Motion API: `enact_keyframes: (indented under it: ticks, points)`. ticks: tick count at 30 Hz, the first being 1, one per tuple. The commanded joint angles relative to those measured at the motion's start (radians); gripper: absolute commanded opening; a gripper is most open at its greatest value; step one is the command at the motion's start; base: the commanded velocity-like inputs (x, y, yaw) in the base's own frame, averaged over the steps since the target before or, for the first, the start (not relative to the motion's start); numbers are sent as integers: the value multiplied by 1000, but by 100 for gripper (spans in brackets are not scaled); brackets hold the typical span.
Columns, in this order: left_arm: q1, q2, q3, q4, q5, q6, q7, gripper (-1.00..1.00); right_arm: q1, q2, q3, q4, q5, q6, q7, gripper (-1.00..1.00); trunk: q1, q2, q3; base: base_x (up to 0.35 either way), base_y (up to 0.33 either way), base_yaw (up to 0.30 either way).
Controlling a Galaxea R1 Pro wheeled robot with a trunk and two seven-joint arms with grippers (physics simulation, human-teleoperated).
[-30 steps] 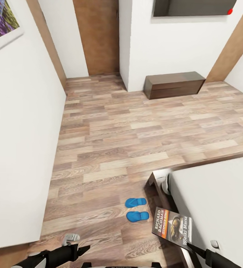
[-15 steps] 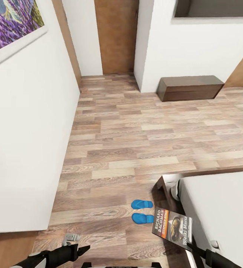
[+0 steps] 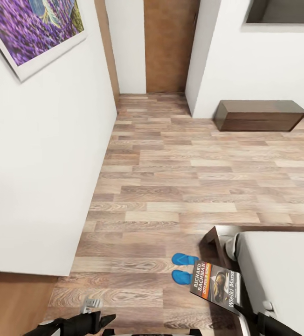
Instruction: In the bedroom, move the book from the bed onto either nightstand, and place the two sandals side by side next to the bed.
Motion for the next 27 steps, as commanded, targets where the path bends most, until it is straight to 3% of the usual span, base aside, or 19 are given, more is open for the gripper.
enact_keyframes:
  ticks: [1, 5, 8, 9, 12, 14, 27]
  points:
    - [9, -3, 4, 2, -40, -3, -3, 100, 0, -1, 6, 0, -11, 10, 2, -100, 1, -2, -1, 0, 0, 232]
    - [15, -9, 5, 1, -129, -3, -2, 100, 0, -1, 6, 0, -10, 10, 2, -100, 1, -2, -1, 0, 0, 232]
    - [16, -13, 4, 1, -159, -1, 31, 100, 0, -1, 6, 0, -11, 10, 2, -100, 1, -2, -1, 0, 0, 233]
    - [16, -15, 4, 2, -160, -1, 48, 100, 0, -1, 6, 0, -11, 10, 3, -100, 1, -2, -1, 0, 0, 232]
    - [17, -56, 4, 2, -164, 2, 216, 100, 0, -1, 6, 0, -11, 10, 3, -100, 1, -2, -1, 0, 0, 231]
    - [18, -67, 4, 2, -166, 2, 273, 100, 0, -1, 6, 0, -11, 10, 3, -100, 1, -2, -1, 0, 0, 229]
    - [23, -74, 6, 2, -165, 0, 317, 100, 0, -1, 6, 0, -11, 10, 3, -100, 1, -2, -1, 0, 0, 227]
